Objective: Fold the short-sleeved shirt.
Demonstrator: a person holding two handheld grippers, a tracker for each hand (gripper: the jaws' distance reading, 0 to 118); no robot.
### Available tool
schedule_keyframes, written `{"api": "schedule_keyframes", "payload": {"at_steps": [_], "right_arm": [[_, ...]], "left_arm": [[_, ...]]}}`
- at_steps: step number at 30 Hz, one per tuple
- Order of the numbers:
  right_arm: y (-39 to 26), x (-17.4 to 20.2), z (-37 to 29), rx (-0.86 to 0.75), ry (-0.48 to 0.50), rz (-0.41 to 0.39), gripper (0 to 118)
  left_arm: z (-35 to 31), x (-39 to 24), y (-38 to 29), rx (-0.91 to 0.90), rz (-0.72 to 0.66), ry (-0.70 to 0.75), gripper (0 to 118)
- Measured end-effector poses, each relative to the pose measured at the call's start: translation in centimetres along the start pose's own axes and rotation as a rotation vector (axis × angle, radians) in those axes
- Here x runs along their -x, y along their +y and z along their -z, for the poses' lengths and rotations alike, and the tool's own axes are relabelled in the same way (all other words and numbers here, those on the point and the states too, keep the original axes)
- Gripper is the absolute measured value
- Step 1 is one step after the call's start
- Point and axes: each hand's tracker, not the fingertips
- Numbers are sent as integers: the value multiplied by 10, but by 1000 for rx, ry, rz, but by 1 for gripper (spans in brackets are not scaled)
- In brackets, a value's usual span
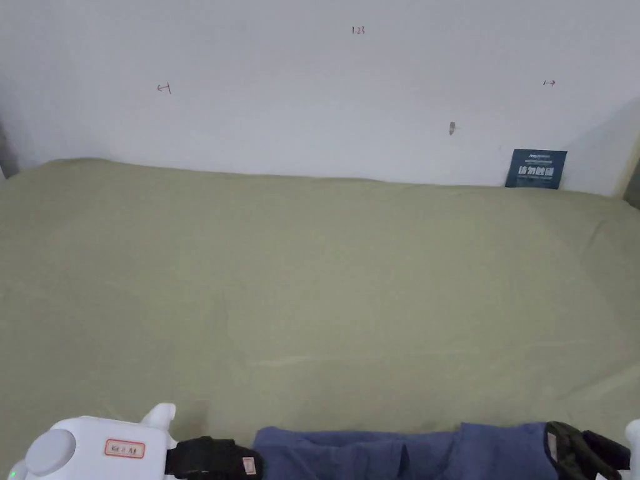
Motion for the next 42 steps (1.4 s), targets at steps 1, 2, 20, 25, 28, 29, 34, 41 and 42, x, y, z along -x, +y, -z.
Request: {"api": "schedule_keyframes", "payload": {"at_steps": [1, 2, 20, 25, 28, 29, 34, 41, 42], "right_arm": [[0, 1, 0, 3, 0, -4, 0], [1, 2, 0, 5, 0, -6, 0], [10, -3, -10, -5, -37, -17, 0], [11, -9, -11, -14, -47, -12, 0], [11, -12, -7, -16, -44, -4, 0], [11, -11, -6, -17, -42, -3, 0], [10, -6, -2, -11, -26, -11, 0], [10, -6, -5, -6, -28, -28, 0], [10, -8, -7, -6, -31, -27, 0]], "left_arm": [[5, 2, -4, 23, -28, -15, 85], [11, 6, -7, 46, -55, -35, 85], [29, -34, -8, -148, -90, -35, 13], [-52, -24, 6, -287, -110, 51, 13], [-96, -26, 4, -351, -87, 143, 13], [-109, -31, 0, -394, -84, 207, 13], [-117, -66, 0, -441, 52, 351, 13], [-11, -158, -13, -254, 258, 236, 13], [5, -166, -16, -218, 273, 207, 13]]}}
